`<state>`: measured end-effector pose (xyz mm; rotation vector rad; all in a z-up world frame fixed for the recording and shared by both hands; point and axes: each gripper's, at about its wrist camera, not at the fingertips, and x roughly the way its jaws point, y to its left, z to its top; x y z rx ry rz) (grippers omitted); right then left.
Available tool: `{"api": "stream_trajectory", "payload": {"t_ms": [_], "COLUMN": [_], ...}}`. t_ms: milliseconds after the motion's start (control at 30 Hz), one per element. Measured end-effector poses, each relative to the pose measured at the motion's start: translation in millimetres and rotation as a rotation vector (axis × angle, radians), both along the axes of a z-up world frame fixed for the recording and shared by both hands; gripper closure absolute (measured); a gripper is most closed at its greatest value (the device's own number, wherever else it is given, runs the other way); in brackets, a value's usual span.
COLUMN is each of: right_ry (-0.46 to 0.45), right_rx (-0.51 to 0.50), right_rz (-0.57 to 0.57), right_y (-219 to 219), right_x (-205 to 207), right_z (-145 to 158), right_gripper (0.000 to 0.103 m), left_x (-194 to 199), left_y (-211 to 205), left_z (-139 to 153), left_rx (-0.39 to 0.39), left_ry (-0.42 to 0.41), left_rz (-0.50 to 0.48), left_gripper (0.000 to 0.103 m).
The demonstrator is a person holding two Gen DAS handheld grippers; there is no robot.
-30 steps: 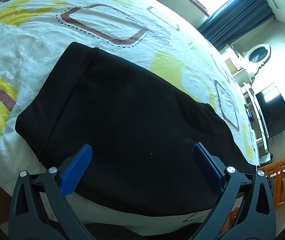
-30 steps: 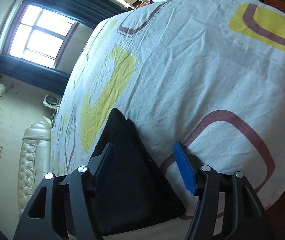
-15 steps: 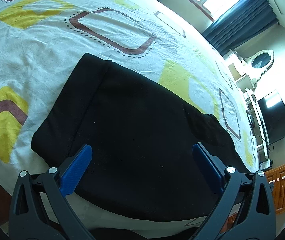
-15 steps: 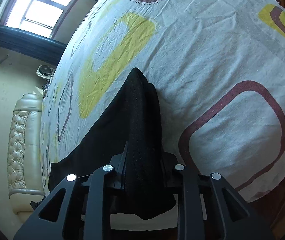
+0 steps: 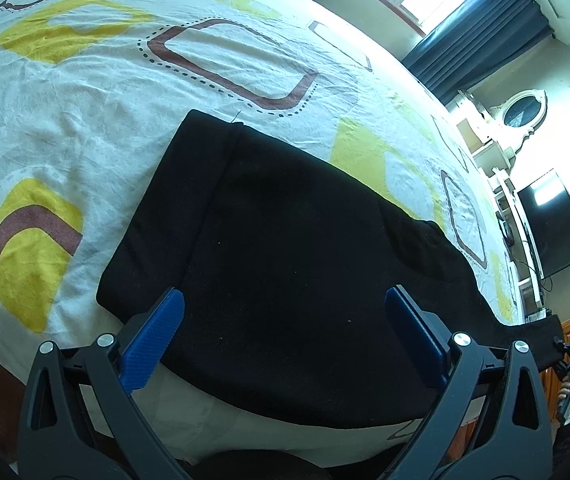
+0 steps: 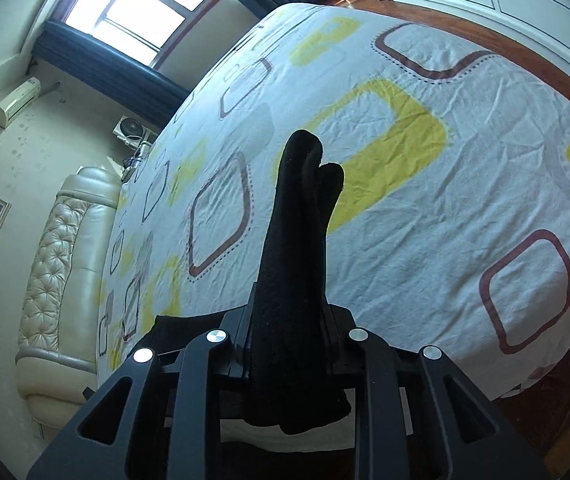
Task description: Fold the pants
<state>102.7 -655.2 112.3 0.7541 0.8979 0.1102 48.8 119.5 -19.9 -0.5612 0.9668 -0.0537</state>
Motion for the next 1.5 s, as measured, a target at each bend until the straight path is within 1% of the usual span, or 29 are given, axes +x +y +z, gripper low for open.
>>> {"api": "stream_trajectory", "payload": {"t_ms": [133, 233, 333, 433, 567, 667, 833, 900, 1000, 1200, 1300, 1400, 1433, 1500], "right_ry": [-0.038, -0.059, -0.063, -0.054, -0.025, -0.008, 0.038, 0.058, 0.074, 0.096, 0.102, 0.103, 0.101, 0.097], "right_rx": [-0.039, -0.067, -0.106, -0.153, -0.213, -0.249, -0.389, -0.427, -0.512, -0.616, -0.609, -0.653, -0.665, -0.644], "right_rz": [0.073, 0.123, 0.178, 0.227, 0.277, 0.311, 0.350, 0.361, 0.382, 0.398, 0.398, 0.404, 0.405, 0.412], "right_y": [48, 89, 134, 178, 234, 272, 334, 353, 381, 419, 429, 441, 444, 448], "right_x": [2, 7, 13, 21, 30, 37, 45, 47, 50, 52, 52, 52, 51, 48], "right_z": [34, 51, 59, 58, 44, 26, -10, -25, -46, -78, -87, -93, -94, -97], "right_gripper": [0.079, 0.079, 0.079, 0.079, 0.079, 0.079, 0.079, 0.079, 0.079, 0.079, 0.079, 0.079, 0.076, 0.072], "left_x": [5, 6, 6, 6, 5, 6, 7, 7, 8, 8, 8, 8, 7, 8], "left_y": [-5, -5, -2, 0, -2, -5, -10, -10, -8, -5, -5, -5, -5, -5], "left_z": [-3, -5, -5, -6, -5, -5, -6, -6, -6, -7, -7, -7, -7, -7], "left_rx": [0.041, 0.046, 0.029, 0.014, 0.022, 0.042, 0.069, 0.067, 0.056, 0.044, 0.044, 0.047, 0.046, 0.047], "left_ry": [0.021, 0.031, 0.034, 0.036, 0.039, 0.042, 0.044, 0.044, 0.044, 0.045, 0.047, 0.047, 0.047, 0.047], "left_rz": [-0.024, -0.030, -0.025, -0.026, -0.027, -0.034, -0.042, -0.041, -0.036, -0.030, -0.028, -0.028, -0.028, -0.029], "left_gripper": [0.003, 0.003, 0.003, 0.003, 0.003, 0.003, 0.003, 0.003, 0.003, 0.003, 0.003, 0.003, 0.003, 0.003]}}
